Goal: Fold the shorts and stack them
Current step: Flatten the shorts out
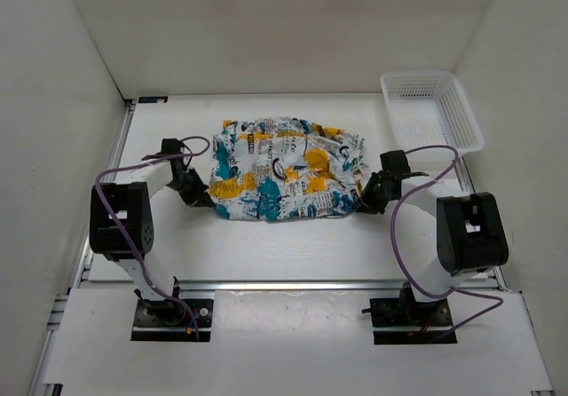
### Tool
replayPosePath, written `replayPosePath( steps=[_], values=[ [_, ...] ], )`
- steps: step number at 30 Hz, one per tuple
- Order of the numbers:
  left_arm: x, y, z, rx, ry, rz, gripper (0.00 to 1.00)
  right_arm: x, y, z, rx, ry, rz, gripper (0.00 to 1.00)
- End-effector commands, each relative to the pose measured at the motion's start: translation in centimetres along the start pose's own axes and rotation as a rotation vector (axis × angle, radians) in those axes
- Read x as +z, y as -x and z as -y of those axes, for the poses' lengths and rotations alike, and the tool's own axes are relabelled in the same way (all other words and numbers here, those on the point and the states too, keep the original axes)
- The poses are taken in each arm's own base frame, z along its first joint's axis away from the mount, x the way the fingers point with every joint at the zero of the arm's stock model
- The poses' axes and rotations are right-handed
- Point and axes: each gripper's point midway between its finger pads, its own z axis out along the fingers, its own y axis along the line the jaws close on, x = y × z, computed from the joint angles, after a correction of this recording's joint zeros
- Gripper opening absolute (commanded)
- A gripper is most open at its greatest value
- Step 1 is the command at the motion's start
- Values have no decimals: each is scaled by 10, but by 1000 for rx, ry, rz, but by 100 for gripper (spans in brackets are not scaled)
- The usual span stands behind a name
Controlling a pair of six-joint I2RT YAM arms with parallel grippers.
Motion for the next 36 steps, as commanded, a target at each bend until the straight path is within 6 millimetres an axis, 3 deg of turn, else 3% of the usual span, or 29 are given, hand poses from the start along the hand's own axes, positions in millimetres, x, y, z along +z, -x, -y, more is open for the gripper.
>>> replayPosePath(
  steps=[1,4,8,11,14,17,19,23,25,28,30,33,36],
  values=[
    [-13,23,25,38,-73,64,10,9,26,-11,-10,17,66,23],
    [-23,32,34,58,-91,91,10,-2,41,-25,-28,30,98,0],
    [-65,45,47,101,-68,150,10,-38,69,-28,-92,-38,226,0],
    [-87,40,41,111,-12,168,10,-64,75,-30,-119,-43,300,0],
    [-113,57,50,134,5,252,10,-77,78,-27,-143,-55,344,0],
    [-102,71,60,142,11,235,10,-71,77,-24,-141,-68,328,0],
    [-75,84,66,144,35,188,13,-61,74,-18,-136,-90,298,0],
    [-39,85,71,154,35,93,36,-58,80,-25,-130,-74,303,0],
    [-45,85,78,178,21,109,57,-58,81,-29,-131,-65,299,0],
    [-62,78,73,184,35,150,59,-62,84,-37,-145,-39,300,0],
    [-72,74,68,186,46,176,43,-60,86,-38,-145,-40,299,0],
    [-83,57,56,186,58,191,12,-59,87,-40,-145,-33,292,0],
    [-80,40,53,179,41,160,10,-61,86,-42,-157,-28,287,0]
  ],
)
